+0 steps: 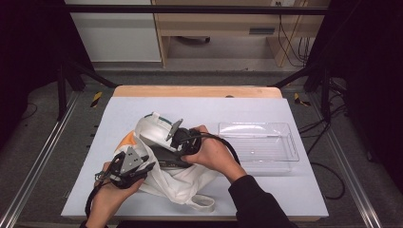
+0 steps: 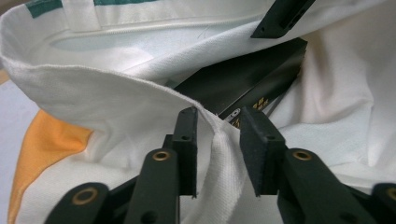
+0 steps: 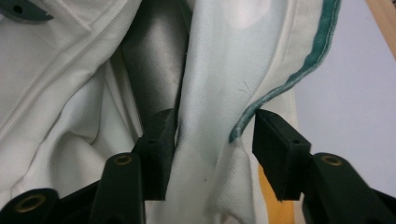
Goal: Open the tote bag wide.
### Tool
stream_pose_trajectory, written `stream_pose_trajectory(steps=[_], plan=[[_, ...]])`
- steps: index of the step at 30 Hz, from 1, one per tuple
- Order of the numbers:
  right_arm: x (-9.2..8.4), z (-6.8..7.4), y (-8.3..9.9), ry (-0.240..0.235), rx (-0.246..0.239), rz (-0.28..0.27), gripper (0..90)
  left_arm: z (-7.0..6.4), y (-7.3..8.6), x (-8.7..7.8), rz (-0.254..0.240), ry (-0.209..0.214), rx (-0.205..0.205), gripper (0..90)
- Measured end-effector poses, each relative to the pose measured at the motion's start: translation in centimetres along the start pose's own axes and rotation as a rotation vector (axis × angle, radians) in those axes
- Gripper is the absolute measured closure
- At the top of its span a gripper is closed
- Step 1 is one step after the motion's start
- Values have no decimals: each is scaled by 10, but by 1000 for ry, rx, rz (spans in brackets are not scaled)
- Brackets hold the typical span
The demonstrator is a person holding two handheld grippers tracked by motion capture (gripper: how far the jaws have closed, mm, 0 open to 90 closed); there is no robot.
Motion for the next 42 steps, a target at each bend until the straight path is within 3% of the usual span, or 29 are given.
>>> stream_pose_trajectory(steps=[2, 10, 22, 31, 38, 42], plan=[[1, 1, 1, -7, -8, 9, 535, -1, 1, 0, 1, 6, 4, 715], [-1, 3, 3, -33, -20, 2, 808, -1, 8, -4, 8, 22, 5, 809], [-27, -28, 2, 23, 52, -82, 828, -2, 25, -28, 3, 5, 26, 844], [-44, -61, -4, 95, 89, -120, 830, -7, 38, -40, 13, 28, 22, 847], [-51, -86, -8, 134, 125, -131, 831, -12, 42, -45, 19, 31, 43, 849], [-45, -97, -6, 140, 155, -126, 832, -12, 49, -44, 36, 42, 43, 850]])
Point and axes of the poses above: each handheld gripper's, and its own axes: x roughly forward along the jaws, y roughly out of its underside, z roughly to its left, the point moved 9 cm from there along x, roughly forward along the jaws, and after that the axes turned 7 degrees about z, right-handed, at the moved point
